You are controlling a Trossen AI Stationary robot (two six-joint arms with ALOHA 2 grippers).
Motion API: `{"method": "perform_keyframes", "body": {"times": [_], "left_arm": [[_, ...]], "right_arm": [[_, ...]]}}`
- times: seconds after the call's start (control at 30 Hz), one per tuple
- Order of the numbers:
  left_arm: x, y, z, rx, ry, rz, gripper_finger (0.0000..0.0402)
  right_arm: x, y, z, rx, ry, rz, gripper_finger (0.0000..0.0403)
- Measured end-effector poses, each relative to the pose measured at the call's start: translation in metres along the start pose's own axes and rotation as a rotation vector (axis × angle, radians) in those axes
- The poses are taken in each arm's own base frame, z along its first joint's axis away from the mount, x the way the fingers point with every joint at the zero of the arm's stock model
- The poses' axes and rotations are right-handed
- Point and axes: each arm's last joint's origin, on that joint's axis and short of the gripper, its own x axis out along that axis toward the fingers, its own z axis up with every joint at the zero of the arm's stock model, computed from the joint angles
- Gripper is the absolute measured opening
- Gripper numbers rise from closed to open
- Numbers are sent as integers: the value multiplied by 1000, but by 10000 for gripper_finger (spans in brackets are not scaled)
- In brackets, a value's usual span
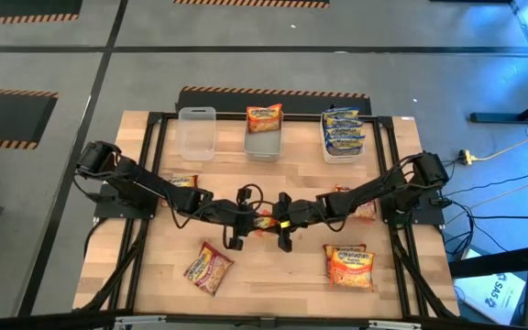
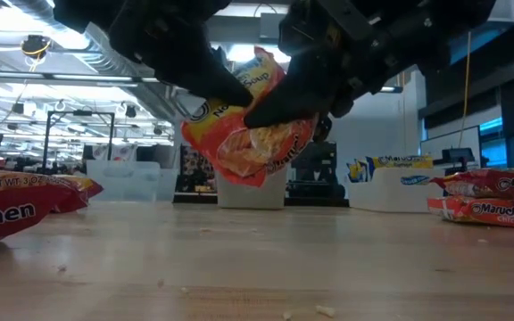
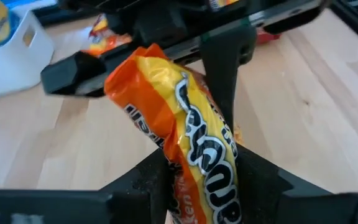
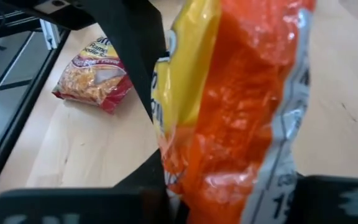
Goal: Sort Maruchan noodles
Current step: Put the orange noodle pack into the gray bin
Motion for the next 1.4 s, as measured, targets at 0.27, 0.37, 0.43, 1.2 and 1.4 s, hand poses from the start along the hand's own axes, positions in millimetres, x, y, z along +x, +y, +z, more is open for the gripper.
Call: {"method": "perform_keyframes", "body": {"times": [0.27, 0.37, 0.43, 1.2, 1.4], "left_arm": [[-44, 12, 33, -65, 208, 1, 153], [-69, 18, 34, -101, 207, 4, 153], [-76, 20, 25, -125, 149, -2, 153], [-69, 32, -14, -493, -272, 30, 233], [-61, 32, -10, -476, -342, 48, 280]], "right_arm": [[-12, 0, 0, -42, 84, -14, 95], [-21, 0, 3, -88, 87, -19, 90], [-27, -3, -2, -99, 46, -30, 90], [-56, -14, -12, -170, -573, -60, 90], [-54, -9, 8, -208, -626, -68, 91]]}}
